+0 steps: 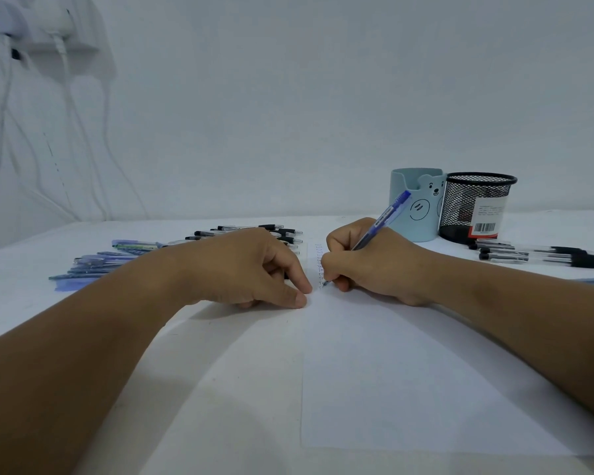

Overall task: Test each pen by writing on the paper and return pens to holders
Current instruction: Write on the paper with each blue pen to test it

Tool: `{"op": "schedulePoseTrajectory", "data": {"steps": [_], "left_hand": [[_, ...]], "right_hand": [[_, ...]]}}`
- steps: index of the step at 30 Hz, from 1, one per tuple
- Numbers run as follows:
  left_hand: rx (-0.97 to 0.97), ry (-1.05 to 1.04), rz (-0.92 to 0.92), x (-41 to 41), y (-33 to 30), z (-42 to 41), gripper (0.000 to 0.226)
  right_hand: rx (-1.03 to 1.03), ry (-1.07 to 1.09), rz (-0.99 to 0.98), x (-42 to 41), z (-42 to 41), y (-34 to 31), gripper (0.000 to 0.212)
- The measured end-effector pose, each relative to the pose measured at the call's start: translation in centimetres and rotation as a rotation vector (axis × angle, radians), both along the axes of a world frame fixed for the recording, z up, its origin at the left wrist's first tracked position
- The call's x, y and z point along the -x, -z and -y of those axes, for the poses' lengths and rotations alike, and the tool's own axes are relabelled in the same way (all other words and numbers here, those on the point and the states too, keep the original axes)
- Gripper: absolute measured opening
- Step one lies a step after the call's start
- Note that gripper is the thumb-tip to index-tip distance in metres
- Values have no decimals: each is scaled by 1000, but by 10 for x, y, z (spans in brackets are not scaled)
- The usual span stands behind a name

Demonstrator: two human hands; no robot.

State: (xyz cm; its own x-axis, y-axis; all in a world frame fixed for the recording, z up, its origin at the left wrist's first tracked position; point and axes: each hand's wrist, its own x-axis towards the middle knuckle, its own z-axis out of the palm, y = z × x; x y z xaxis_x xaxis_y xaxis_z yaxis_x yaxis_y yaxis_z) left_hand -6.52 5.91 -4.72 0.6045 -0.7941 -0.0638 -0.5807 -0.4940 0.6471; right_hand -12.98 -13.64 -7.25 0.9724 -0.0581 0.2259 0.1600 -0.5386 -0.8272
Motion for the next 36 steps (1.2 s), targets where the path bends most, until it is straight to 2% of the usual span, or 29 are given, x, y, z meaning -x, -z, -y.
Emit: {"op": "schedulePoseTrajectory", "data": {"steps": [20,24,34,36], "left_hand": [[-16,-16,8,1,-1,1,8],[-11,-15,9,1,0,1,7],[-6,-18,0,2,-1,1,9],[-3,-19,21,3,0,1,8]], "right_hand": [[23,-2,40,-5,4,4,35],[-24,-18,11,-5,4,2,38],[10,2,43,-7,4,6,36],[-59,8,62,-4,4,4,30]]}}
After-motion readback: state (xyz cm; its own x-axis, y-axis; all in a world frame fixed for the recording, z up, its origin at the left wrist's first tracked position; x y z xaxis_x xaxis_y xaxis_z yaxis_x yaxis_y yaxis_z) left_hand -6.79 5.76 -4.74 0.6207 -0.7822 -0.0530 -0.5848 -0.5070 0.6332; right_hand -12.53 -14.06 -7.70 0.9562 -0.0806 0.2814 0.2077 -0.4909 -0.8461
